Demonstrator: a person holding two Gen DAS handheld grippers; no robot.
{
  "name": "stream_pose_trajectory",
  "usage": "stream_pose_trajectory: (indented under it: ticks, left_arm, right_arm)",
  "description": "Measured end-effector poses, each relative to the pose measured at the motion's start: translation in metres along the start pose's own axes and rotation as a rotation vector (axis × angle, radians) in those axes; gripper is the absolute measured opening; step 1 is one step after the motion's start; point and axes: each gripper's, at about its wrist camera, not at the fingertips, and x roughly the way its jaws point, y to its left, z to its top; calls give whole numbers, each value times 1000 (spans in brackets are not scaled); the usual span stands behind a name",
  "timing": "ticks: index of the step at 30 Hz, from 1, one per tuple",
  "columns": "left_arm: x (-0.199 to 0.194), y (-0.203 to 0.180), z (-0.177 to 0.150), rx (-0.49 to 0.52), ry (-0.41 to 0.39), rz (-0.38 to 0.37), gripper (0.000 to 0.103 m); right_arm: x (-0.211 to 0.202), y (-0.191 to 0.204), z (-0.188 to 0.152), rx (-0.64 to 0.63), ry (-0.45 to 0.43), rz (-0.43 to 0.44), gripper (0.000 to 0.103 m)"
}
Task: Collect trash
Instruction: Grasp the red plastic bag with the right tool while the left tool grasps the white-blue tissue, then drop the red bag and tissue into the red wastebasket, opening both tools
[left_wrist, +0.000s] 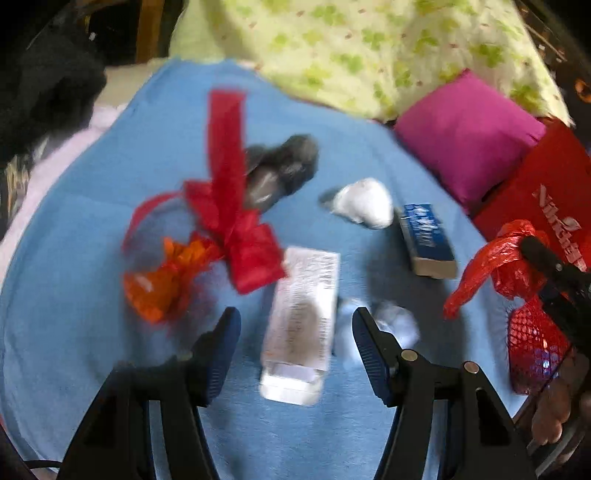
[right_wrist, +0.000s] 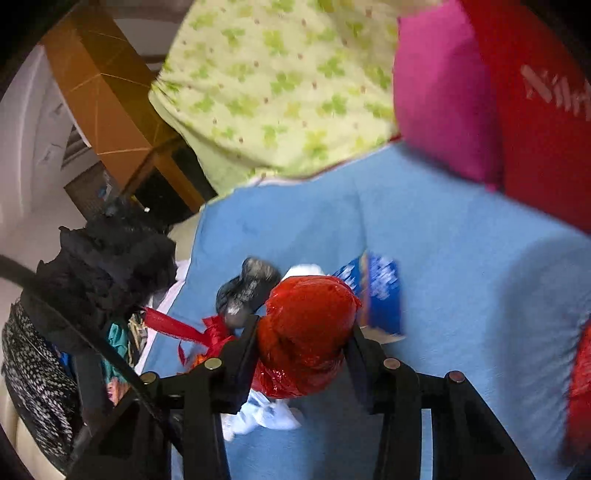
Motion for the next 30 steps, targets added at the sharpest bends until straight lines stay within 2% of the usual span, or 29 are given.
stream_pose_trajectory:
  ticks: [5, 8, 11, 13, 16, 18, 19, 26, 30]
  left_arm:
    - [13, -33, -7, 128, 28, 35, 63]
    - [22, -49, -10, 168, 48, 28, 63]
    - [26, -69, -16, 262, 52, 38, 63]
    - [38, -80, -17, 320, 92, 65, 63]
    - [51, -80, -14, 319, 119, 75, 59]
    - [63, -76, -12, 280, 165, 30, 33]
    - [67, -75, -12, 265, 182, 18, 30]
    - [69, -77, -8, 227, 142, 9, 18]
    - [57, -85, -9, 224, 96, 15, 15]
  right_arm:
    - [-26, -7, 1, -59, -60, -55, 46]
    - [-41, -2, -1, -113, -105, -65, 46]
    - [-46, 1, -2, -134, -124, -79, 46]
    - [-48, 2, -1, -139, -133, -78, 46]
    - [-51, 0, -1, -140, -142, -78, 46]
    - [-54, -3, 0, -132, -146, -75, 46]
    - [-55, -4, 1, -128, -150, -75, 46]
    - [-67, -6, 4, -123, -194, -65, 46]
    - [-79, -6, 5, -132, -233, -63, 46]
